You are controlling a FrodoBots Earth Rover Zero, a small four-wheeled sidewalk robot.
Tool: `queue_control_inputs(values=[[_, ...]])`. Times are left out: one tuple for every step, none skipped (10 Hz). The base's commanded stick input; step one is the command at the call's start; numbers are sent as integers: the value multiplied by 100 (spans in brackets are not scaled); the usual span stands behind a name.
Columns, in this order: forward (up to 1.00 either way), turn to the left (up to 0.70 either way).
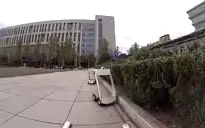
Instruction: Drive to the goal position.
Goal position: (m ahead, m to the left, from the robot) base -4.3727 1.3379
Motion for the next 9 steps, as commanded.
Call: queue_control_inputs(values=[[6,0],[6,0],[6,0],[6,0],[6,0],[6,0],[6,0],[6,0],[6,0]])
